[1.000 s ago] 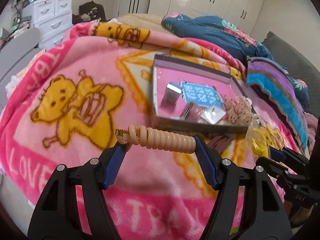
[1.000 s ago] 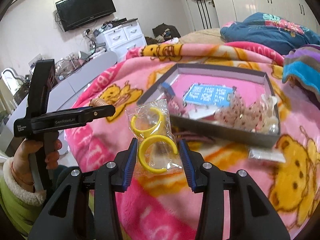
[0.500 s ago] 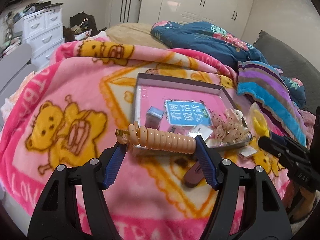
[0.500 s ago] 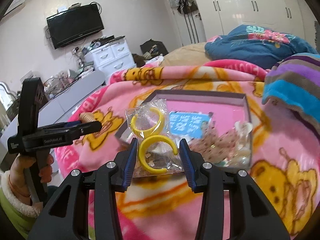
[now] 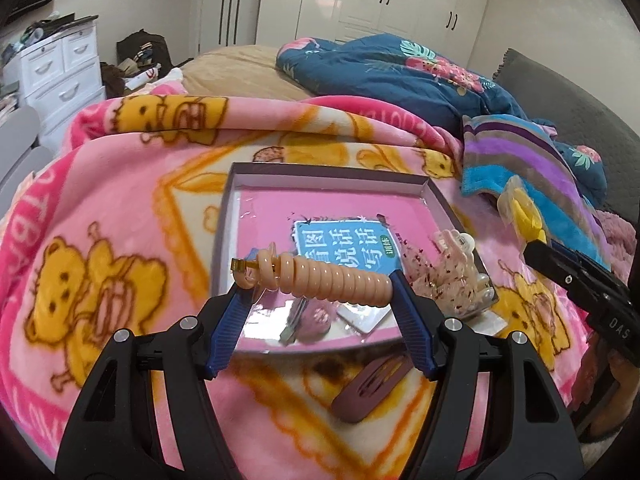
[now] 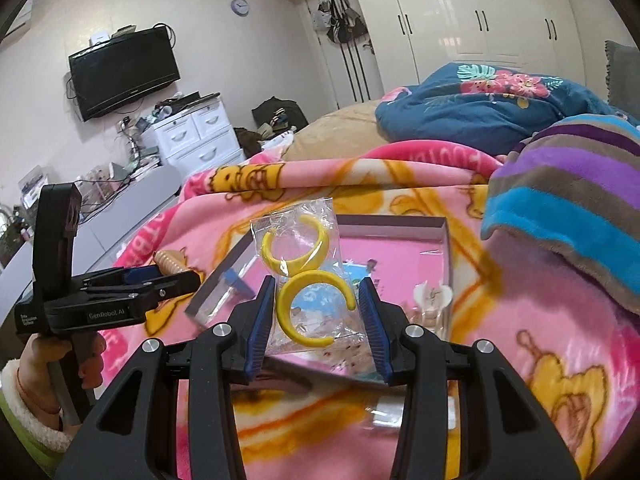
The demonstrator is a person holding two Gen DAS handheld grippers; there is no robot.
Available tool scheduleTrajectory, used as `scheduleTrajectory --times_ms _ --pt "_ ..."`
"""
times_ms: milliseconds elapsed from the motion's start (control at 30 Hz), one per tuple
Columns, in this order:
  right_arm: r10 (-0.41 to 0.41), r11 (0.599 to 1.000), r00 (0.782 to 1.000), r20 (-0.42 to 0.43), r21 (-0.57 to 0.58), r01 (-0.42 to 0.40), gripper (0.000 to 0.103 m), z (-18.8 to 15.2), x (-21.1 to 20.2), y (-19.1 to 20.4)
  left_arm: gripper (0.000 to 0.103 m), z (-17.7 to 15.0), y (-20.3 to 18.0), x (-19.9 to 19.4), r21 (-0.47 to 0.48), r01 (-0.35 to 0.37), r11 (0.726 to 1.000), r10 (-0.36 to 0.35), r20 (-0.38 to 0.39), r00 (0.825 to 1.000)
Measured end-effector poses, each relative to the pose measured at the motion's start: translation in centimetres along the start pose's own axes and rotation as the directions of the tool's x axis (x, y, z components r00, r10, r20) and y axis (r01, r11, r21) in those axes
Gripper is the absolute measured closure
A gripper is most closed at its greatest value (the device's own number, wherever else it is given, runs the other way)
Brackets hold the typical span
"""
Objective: Organize jewelry
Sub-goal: 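Carry the yellow ring bag and coiled hair tie over the gray box, then open the left tool to drop the hair tie while the right releases the ring bag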
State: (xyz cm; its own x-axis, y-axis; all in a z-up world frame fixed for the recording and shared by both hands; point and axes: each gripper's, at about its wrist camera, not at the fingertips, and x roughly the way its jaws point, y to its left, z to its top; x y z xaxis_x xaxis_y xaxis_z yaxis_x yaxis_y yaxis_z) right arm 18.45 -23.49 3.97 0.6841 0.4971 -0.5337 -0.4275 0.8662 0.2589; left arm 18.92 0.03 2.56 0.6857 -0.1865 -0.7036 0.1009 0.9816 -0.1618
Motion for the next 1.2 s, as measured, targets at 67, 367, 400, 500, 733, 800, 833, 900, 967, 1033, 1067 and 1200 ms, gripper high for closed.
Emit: scheduleTrajectory --times_ms 67,367,400,500,733,800,833,900,967,1033,1067,1200 --pt "-0.010 1.000 1.000 -0.001 0.004 0.010 0.062 0.2 0.3 -0.4 0.043 0.2 -0.2 0.6 0.003 0.001 1.000 -0.001 -0.007 1.000" --pt "-0.044 0.999 0.999 -0.025 0.027 0.044 0.062 0.4 2.2 -1.9 0.042 0.5 -0.7 3.5 0.009 0.021 1.000 -0.020 -0.046 0.999" --pt "-0.048 0.998 0.998 -0.028 0.028 0.049 0.062 0.3 2.4 -2.0 0.042 0.5 -0.7 3.6 0.008 0.022 1.000 -0.022 -0.049 0.999" --pt "-0.062 0.997 0.997 -0.042 0.036 0.064 0.062 0.3 3.3 -2.5 0.042 0.5 -0.8 4.4 0.011 0.027 1.000 -0.026 -0.059 0.998" --pt "-0.086 0.995 0.994 -0.070 0.049 0.090 0.062 -0.1 4.8 -3.4 0.042 0.5 -0.7 5.7 0.005 0.040 0.999 -0.040 -0.076 0.996" --pt "-0.091 0.994 0.993 -0.079 0.052 0.095 0.062 -0.3 5.3 -3.6 0.041 0.5 -0.7 5.9 0.005 0.042 0.999 -0.042 -0.081 0.996" --pt "-0.093 0.994 0.992 -0.083 0.053 0.098 0.062 -0.4 5.5 -3.6 0.041 0.4 -0.7 6.0 0.006 0.042 0.999 -0.041 -0.082 0.996" --pt "-0.095 0.994 0.991 -0.089 0.053 0.100 0.062 -0.4 5.8 -3.8 0.041 0.4 -0.7 6.1 0.007 0.040 0.999 -0.039 -0.084 0.996" --pt "-0.098 0.993 0.990 -0.097 0.055 0.104 0.062 -0.5 6.3 -3.9 0.041 0.5 -0.6 6.3 0.004 0.041 0.999 -0.040 -0.086 0.995" --pt "-0.102 0.993 0.989 -0.105 0.056 0.109 0.062 -0.7 6.7 -4.0 0.038 0.5 -0.6 6.2 0.003 0.038 0.999 -0.038 -0.083 0.996" --pt "-0.106 0.992 0.988 -0.110 0.058 0.113 0.062 -0.8 6.9 -4.1 0.036 0.5 -0.6 6.1 0.003 0.036 0.999 -0.036 -0.081 0.996" --pt "-0.107 0.991 0.986 -0.128 0.069 0.117 0.060 -1.0 7.7 -4.4 0.036 0.3 -0.6 5.5 0.004 0.039 0.999 -0.039 -0.073 0.997"
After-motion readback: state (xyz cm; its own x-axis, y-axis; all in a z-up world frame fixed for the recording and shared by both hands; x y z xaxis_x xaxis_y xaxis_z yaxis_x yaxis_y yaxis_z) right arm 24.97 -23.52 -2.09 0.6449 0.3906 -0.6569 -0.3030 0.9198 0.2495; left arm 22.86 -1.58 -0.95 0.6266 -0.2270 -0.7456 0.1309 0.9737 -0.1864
